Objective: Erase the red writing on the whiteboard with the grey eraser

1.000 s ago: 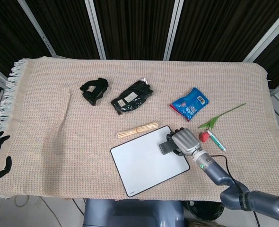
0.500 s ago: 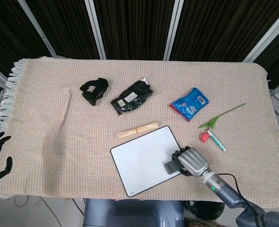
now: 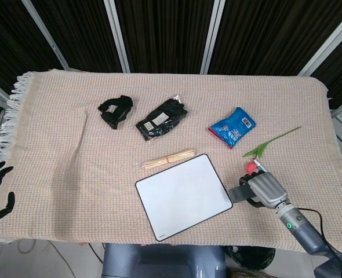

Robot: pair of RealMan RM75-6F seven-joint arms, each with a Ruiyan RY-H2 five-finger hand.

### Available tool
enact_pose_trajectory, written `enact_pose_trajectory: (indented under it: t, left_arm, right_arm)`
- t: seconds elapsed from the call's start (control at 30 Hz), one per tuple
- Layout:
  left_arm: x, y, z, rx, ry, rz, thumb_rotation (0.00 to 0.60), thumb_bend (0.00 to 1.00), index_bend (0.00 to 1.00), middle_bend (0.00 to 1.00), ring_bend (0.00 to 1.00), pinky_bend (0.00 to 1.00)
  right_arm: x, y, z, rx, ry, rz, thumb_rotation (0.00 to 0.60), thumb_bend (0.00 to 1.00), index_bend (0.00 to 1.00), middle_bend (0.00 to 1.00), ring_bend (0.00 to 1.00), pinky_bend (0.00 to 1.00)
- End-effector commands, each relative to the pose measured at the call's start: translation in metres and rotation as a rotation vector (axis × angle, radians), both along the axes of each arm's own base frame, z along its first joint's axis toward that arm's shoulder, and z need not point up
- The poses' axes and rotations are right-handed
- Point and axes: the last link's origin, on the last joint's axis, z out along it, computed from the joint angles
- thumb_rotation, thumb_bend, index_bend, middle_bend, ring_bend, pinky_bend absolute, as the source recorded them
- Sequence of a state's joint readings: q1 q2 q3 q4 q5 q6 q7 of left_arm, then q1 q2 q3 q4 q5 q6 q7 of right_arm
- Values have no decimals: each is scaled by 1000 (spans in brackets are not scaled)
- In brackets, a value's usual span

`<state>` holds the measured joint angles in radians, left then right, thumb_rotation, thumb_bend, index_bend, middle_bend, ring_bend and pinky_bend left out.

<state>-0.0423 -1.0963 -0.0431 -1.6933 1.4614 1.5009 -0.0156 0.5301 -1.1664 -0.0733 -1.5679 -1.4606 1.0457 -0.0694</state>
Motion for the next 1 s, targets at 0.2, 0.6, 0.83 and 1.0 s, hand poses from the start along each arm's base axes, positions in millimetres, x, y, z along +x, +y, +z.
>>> enact_pose_trajectory:
  t: [0.2,0.6,0.83,1.0]
  left_arm:
    - [1,0,-2,-4,6,0,600,513,161,47,0,16]
    - [0,0,-1,4,3,2,600,513,161,47,0,16]
    - [0,0,0,3,3,1,600,514,161,47,0,16]
    - [0,0,-1,2,5,2,600,513,161,47,0,16]
  right_arm:
    - [-29,-5,22,-25,5,-154,600,474,539,516,510,395]
    - [-48,-10,2,-58,7,-308,600,464,539,513,511,395]
    - [-47,-3,-1,-86,-19,-315,600,404,529,501,510,395]
    - [-46,1,0,-83,-19,-308,600,175,272,390,430,395]
